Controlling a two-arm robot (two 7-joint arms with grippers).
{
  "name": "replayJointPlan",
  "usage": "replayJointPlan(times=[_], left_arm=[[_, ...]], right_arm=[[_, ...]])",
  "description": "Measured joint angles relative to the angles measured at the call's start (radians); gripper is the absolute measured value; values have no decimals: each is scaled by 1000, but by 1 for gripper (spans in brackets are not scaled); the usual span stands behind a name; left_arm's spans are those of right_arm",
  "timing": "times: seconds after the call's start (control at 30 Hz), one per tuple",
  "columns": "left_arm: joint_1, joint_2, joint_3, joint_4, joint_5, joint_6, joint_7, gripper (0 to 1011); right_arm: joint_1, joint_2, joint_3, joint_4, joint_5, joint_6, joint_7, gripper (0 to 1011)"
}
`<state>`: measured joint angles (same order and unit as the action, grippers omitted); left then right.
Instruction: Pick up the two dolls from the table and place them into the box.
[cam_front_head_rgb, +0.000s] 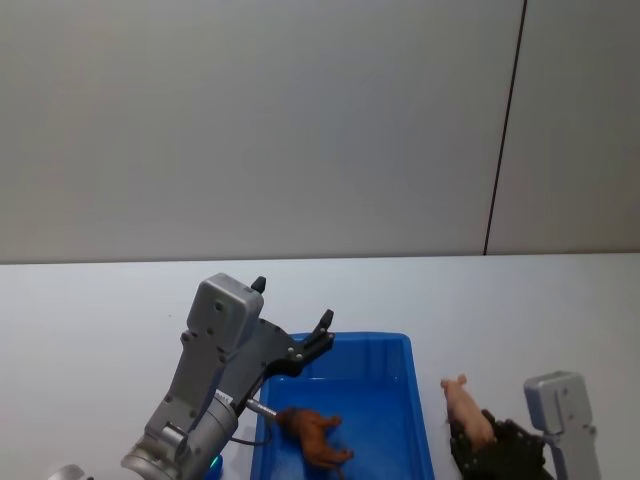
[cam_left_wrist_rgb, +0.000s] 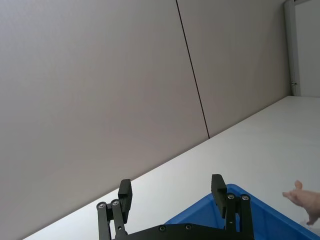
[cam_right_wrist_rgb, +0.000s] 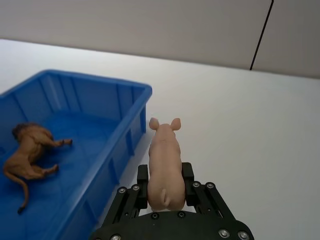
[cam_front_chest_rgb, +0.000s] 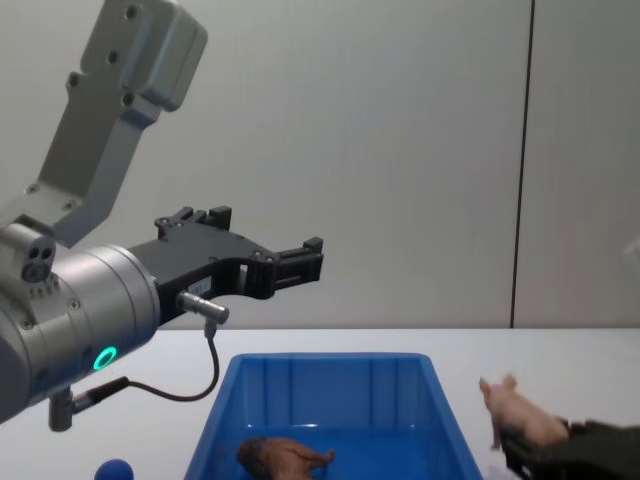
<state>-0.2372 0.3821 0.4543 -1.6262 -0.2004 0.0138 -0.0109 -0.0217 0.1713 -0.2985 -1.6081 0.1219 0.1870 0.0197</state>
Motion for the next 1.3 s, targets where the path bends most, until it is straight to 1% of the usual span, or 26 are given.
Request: replayJointPlan(times=[0.17, 0.23, 0.27, 0.43, 0.57, 0.83, 0.9, 0.97, 1.0, 1.07, 1.13, 1.17, 1.23, 1.3], left_arm=[[0, 0, 0, 0, 0, 0, 0, 1001], [0, 0, 0, 0, 0, 0, 0, 1001], [0, 0, 0, 0, 0, 0, 0, 1001], [0, 0, 0, 0, 0, 0, 0, 1001], [0, 0, 0, 0, 0, 0, 0, 1001], [0, 0, 0, 0, 0, 0, 0, 1001], [0, 0, 0, 0, 0, 0, 0, 1001], [0, 0, 0, 0, 0, 0, 0, 1001], [0, 0, 0, 0, 0, 0, 0, 1001], [0, 0, 0, 0, 0, 0, 0, 1001], [0, 0, 0, 0, 0, 0, 0, 1001], [0, 0, 0, 0, 0, 0, 0, 1001], [0, 0, 0, 0, 0, 0, 0, 1001], [0, 0, 0, 0, 0, 0, 0, 1001]], right_arm=[[4, 0, 2, -21, -10, -32, 6, 380], [11, -1, 2, -31, -12, -53, 24, 380], [11, -1, 2, -31, -12, -53, 24, 380], [36, -12, 2, -36, -10, -82, 68, 380], [61, -27, -2, -24, -8, -92, 103, 380], [120, -65, -14, 36, -9, -99, 160, 382], [129, -71, -16, 47, -10, -99, 167, 420], [144, -79, -18, 65, -13, -98, 174, 480], [148, -82, -19, 72, -14, -98, 177, 537], [160, -89, -20, 87, -16, -96, 180, 584], [169, -94, -21, 99, -18, -94, 182, 667], [169, -94, -21, 99, -18, -94, 182, 667], [177, -99, -21, 111, -20, -94, 180, 765], [179, -100, -21, 114, -20, -94, 176, 794]])
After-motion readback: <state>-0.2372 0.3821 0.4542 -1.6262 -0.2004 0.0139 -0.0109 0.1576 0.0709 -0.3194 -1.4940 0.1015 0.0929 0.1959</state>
